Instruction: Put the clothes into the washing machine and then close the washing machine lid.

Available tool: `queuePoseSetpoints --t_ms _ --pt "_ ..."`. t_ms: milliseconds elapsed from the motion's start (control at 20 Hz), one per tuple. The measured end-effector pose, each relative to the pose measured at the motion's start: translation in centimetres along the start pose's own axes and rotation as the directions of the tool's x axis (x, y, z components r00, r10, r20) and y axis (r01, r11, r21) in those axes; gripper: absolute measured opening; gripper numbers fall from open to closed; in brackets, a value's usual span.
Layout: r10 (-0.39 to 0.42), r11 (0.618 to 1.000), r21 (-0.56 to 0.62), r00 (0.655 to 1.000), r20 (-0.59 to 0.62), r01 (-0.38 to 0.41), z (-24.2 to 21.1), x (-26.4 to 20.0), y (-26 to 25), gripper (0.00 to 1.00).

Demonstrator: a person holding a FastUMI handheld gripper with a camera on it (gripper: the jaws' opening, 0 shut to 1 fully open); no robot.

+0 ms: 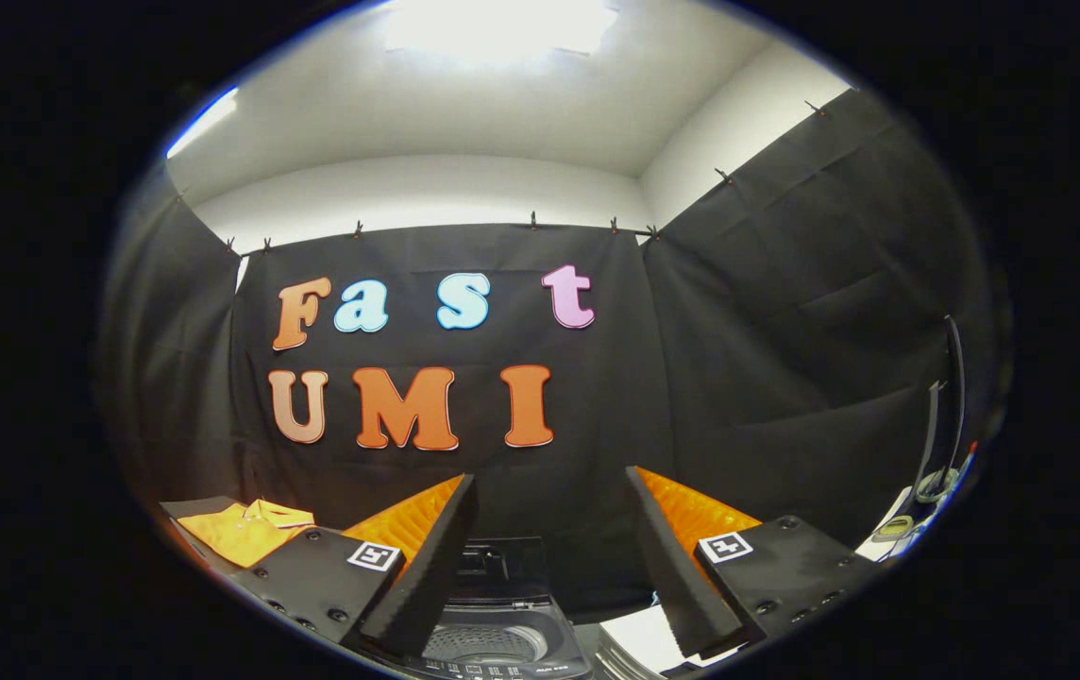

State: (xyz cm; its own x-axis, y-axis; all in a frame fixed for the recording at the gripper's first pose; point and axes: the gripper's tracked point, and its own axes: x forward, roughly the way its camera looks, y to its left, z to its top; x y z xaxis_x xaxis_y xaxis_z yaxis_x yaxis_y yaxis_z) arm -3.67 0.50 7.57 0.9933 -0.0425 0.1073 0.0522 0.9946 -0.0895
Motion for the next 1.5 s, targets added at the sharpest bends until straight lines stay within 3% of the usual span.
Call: queuePoseSetpoints --t_ms 500,600,800,1500 --pt "-0.012 0.993 0.116 0.995 -0.097 0.024 -1.7 1.2 0.8 0.99" --pt "0.023 0.99 0.143 0.993 -0.118 -0.006 -2.3 1.6 2.0 0.99" --pt "0.009 0.996 0.094 0.987 -0.162 0.007 -4.4 3.1 2.3 0.98" --pt "0.162 0.986 0.068 0.98 -0.113 -0.155 -3.3 5.7 15.2 0.98"
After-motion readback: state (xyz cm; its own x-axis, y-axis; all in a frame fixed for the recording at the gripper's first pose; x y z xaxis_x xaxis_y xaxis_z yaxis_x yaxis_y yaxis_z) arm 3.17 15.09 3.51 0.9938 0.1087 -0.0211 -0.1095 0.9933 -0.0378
